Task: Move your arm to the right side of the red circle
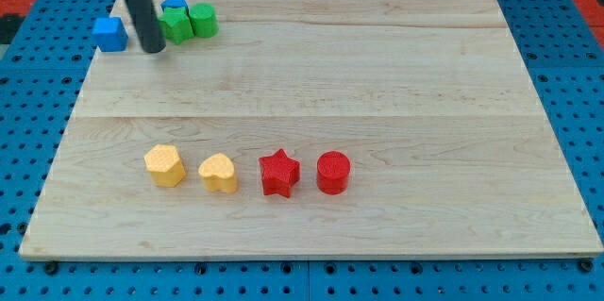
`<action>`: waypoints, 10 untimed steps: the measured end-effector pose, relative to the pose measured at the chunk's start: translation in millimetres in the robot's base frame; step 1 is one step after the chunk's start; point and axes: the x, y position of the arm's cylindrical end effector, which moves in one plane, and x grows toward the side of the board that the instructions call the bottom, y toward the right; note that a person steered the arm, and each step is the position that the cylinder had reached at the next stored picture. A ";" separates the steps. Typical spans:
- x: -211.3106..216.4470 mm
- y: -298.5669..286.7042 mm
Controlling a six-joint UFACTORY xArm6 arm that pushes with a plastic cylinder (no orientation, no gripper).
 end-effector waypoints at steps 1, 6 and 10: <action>7.0 -78.6; 28.7 149.6; 110.6 362.3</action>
